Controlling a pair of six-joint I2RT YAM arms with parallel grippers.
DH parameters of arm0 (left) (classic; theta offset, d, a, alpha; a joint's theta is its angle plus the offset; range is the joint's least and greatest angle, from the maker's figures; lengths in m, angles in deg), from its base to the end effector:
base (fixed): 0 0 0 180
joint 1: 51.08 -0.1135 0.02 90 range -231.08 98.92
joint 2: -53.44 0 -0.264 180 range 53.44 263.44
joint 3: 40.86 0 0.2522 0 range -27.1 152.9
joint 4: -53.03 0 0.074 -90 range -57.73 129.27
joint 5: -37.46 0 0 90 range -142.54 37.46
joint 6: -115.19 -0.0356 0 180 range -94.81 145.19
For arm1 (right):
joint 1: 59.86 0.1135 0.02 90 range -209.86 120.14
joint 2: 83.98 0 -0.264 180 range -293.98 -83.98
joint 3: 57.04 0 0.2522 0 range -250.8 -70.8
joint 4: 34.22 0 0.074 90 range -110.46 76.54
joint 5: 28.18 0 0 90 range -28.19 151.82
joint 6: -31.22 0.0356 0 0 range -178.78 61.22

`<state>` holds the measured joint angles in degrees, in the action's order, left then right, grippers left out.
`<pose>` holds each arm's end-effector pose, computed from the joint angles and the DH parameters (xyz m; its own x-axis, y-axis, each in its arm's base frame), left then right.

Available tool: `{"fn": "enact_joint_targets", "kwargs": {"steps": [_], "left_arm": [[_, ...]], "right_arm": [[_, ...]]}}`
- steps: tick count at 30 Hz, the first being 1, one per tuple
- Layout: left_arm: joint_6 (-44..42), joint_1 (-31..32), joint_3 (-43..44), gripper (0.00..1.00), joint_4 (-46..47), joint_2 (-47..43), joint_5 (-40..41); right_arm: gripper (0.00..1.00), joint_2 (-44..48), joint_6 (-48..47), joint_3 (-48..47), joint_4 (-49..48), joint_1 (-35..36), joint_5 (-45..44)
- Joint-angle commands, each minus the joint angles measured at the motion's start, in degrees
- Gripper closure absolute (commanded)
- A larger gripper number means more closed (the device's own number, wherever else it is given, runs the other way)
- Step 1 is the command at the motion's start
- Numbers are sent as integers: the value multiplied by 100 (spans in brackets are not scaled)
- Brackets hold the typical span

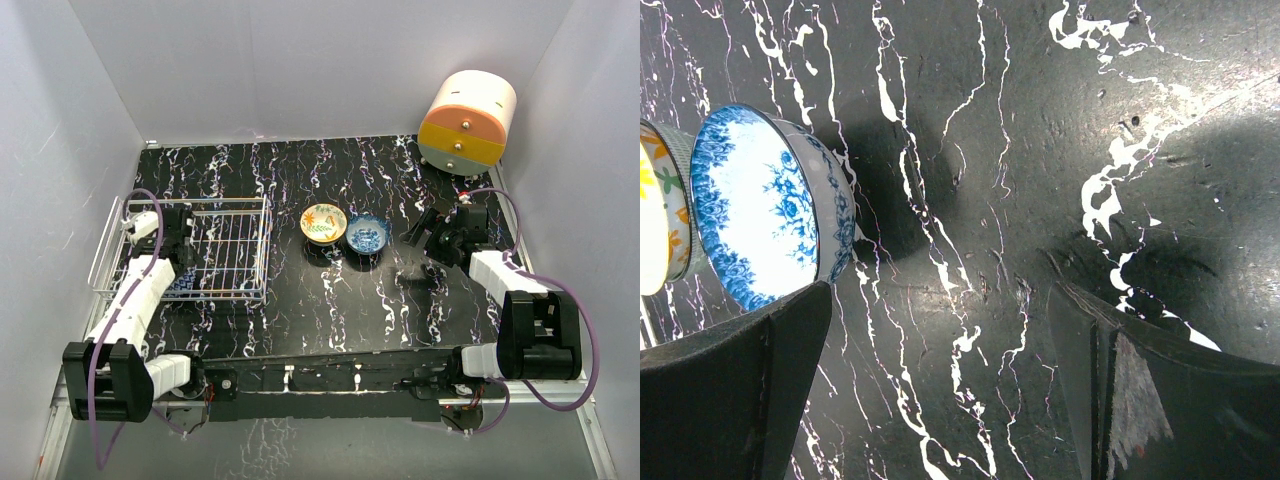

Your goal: Load the bowls into the dish rack

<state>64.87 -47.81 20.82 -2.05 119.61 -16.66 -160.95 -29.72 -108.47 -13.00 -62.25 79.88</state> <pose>0.2177 0.0085 0.2466 -0.5028 -0.4895 -0.7125 -0.7422 0.6670 0.0655 0.2621 0.0001 0.1834 -0.7200 0.4922 -0.4891 0.2027 0.8233 0.5302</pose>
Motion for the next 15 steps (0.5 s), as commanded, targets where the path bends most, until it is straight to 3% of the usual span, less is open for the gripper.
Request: {"fn": "enact_joint_targets", "kwargs": {"steps": [1,15], "left_arm": [[-309,-517,9,12,33,-64,-182],[-828,-1456,240,11,648,404,-310]], "right_arm": [[7,147,21,2,-298,-33,64],[7,252,3,36,-237,-33,14]]}}
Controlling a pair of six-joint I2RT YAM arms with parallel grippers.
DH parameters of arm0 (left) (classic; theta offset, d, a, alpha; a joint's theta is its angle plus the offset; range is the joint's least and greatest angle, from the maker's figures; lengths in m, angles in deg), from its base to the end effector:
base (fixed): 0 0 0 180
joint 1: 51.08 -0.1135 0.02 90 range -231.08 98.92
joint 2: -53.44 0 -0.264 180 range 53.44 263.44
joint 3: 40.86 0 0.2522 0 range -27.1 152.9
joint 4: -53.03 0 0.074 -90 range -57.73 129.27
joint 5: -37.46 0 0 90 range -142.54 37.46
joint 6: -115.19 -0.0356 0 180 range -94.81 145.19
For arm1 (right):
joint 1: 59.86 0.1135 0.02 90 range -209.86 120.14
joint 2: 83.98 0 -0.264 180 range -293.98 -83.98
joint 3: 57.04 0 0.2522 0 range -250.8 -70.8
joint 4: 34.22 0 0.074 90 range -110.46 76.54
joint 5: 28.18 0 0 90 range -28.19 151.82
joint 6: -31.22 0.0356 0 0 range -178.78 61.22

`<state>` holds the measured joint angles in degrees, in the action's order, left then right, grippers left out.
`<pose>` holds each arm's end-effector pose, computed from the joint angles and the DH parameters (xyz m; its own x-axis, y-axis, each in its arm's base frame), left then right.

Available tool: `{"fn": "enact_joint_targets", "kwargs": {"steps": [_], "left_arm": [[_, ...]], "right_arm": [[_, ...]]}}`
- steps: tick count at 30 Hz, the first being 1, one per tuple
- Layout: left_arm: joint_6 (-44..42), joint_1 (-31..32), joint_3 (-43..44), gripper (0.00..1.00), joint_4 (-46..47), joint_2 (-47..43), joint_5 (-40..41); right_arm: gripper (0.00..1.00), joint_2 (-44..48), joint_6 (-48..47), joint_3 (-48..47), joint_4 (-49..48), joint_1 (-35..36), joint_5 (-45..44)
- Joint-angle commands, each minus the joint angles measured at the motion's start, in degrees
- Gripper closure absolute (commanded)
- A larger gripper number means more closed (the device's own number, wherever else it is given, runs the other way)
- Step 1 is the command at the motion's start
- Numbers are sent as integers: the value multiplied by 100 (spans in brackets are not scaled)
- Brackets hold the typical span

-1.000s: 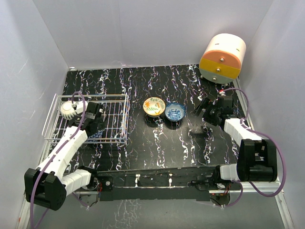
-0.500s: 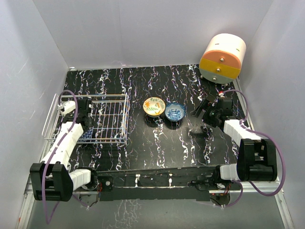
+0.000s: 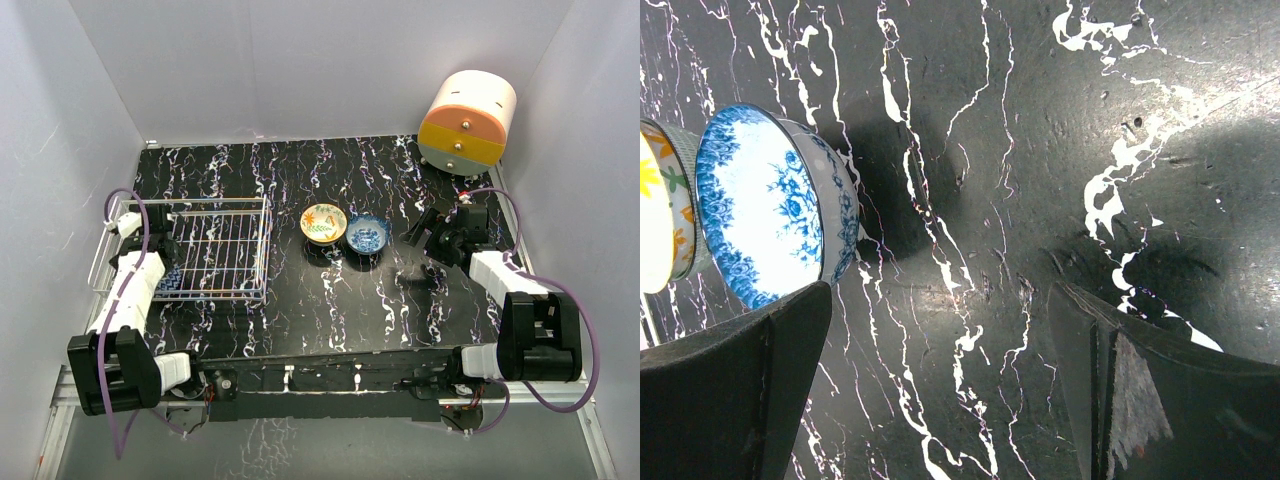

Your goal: Load the bowls into the dish rack

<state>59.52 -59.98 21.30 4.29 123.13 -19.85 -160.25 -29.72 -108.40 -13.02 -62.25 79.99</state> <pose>0.2303 0.0555 0.2416 -0.4380 -0.5490 -0.7119 -0.8156 0.5758 0.0578 0.2611 0.0002 0.1860 -0.7151 0.4918 -0.4968 0.1956 0.8231 0.5332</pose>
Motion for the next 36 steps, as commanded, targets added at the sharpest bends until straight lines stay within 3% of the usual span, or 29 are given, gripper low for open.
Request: {"fn": "enact_joint_targets", "kwargs": {"steps": [1,24,30,36], "left_arm": [[-318,-316,214,11,45,80,3],[-682,-917,741,10,379,525,-139],[-791,-915,846,10,397,12,-791],[-1024,-843,801,15,470,-570,-1966]], "right_arm": [[7,175,3,26,-234,-33,2],[7,35,-14,-25,-220,-33,-58],[8,0,-23,-51,-230,-28,-67],[8,-62,-6,-43,-268,-30,-34]]}}
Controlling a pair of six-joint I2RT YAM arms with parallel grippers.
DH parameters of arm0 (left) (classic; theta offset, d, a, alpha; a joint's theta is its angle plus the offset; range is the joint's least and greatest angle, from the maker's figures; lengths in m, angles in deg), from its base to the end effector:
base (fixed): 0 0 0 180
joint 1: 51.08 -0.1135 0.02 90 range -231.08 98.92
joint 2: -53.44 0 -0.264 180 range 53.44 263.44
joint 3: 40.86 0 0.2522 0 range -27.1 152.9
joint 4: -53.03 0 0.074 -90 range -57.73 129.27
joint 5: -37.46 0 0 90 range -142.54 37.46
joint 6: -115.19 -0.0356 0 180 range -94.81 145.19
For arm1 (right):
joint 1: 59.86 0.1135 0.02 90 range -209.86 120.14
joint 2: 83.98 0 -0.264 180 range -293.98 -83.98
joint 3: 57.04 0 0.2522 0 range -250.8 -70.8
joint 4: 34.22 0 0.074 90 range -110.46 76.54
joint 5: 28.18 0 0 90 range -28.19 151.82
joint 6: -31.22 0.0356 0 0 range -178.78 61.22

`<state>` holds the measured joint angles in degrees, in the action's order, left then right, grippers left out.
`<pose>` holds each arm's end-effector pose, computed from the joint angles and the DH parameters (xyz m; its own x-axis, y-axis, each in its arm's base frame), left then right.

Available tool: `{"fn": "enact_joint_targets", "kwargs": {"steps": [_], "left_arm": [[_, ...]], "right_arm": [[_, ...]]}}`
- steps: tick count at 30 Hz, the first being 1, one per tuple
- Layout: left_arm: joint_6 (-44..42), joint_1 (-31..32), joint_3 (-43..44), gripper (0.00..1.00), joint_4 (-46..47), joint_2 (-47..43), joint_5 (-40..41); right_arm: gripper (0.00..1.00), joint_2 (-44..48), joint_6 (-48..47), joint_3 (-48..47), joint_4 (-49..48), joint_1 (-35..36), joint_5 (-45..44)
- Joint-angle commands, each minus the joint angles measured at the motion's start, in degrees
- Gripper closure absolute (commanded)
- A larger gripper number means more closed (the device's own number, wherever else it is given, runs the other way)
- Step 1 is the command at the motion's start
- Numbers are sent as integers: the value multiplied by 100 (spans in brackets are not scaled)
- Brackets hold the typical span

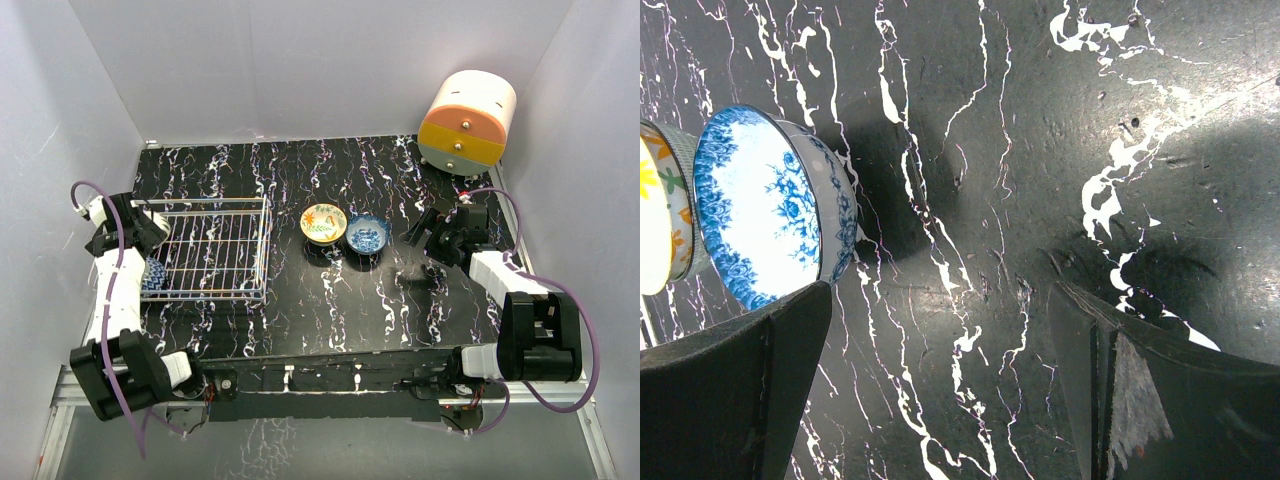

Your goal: Load the bowls into the dish rack

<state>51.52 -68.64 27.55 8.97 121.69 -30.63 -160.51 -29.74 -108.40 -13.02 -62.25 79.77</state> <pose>0.2358 0.0885 0.2852 -0.3547 -0.5438 -0.7606 -0.7738 0.6273 -0.0877 0.2614 0.0001 0.1849 -0.7161 0.4921 -0.4950 0.2000 0.8241 0.5300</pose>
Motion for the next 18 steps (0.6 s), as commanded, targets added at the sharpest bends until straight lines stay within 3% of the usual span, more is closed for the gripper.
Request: {"fn": "enact_joint_targets", "kwargs": {"steps": [1,8,18], "left_arm": [[-236,51,155,15,3,-476,-1066],[-413,82,-66,16,-12,38,-1984],[-532,86,-212,16,112,293,-1404]], "right_arm": [[8,-41,4,-38,-269,-28,-11],[8,29,-11,-38,-224,-31,-43],[8,67,-29,-26,-199,-30,-68]]}}
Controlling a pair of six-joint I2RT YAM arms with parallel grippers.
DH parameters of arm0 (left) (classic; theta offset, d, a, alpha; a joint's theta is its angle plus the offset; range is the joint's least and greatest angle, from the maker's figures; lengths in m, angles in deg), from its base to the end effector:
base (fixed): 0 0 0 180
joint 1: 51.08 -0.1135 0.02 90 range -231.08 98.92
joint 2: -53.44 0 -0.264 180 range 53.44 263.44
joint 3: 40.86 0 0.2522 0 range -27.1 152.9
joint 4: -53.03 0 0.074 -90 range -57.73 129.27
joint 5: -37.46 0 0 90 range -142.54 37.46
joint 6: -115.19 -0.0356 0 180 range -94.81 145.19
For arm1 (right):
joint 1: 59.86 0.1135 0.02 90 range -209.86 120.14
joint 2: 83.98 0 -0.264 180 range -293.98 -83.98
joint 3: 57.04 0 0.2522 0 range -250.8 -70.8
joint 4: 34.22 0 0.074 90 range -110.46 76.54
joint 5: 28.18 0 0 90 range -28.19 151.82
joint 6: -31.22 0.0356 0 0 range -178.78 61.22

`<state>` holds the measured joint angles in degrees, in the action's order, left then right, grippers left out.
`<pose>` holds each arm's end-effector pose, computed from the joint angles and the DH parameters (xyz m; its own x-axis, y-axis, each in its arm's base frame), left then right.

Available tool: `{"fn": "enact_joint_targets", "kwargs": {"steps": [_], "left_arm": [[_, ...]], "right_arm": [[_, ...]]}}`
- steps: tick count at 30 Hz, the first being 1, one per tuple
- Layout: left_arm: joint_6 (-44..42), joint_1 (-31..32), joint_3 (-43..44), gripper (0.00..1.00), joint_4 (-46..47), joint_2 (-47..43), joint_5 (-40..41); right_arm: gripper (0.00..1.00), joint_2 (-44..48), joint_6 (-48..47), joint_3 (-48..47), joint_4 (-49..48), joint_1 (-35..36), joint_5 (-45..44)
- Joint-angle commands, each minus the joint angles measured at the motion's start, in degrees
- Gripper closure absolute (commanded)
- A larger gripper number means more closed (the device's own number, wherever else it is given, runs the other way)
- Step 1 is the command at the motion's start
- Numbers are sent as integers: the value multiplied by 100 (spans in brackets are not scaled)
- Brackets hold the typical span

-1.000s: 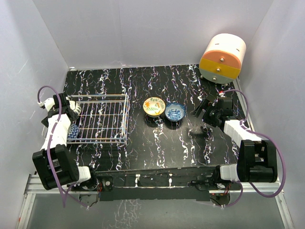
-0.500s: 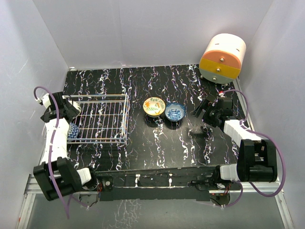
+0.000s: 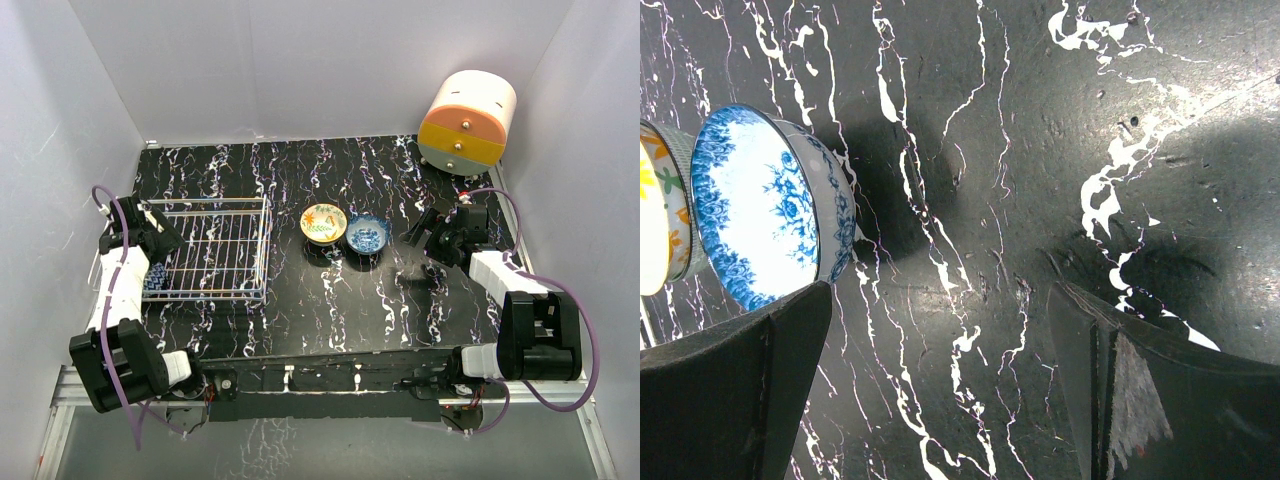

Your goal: Load the bowls into the dish rack

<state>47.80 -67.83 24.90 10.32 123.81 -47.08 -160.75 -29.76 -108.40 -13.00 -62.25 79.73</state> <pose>0.2450 0.0773 0.2614 -0.5158 -0.5549 -0.6527 -0.5925 0.7813 -0.1961 0.2617 0.0000 0.1839 -0.7182 0.4920 -0.4920 0.2025 0.8243 0.5286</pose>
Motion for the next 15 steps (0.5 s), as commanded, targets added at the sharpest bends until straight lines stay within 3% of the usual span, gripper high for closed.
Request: {"fn": "enact_joint_targets", "kwargs": {"steps": [1,8,15], "left_arm": [[-180,5,62,16,-33,104,350],[-192,5,-80,16,41,53,899],[-150,6,19,15,8,-77,737]], "right_arm": [[8,91,-27,-27,-201,-26,-68],[8,101,-27,-10,-193,-32,-69],[8,110,-27,-25,-193,-32,-77]]}}
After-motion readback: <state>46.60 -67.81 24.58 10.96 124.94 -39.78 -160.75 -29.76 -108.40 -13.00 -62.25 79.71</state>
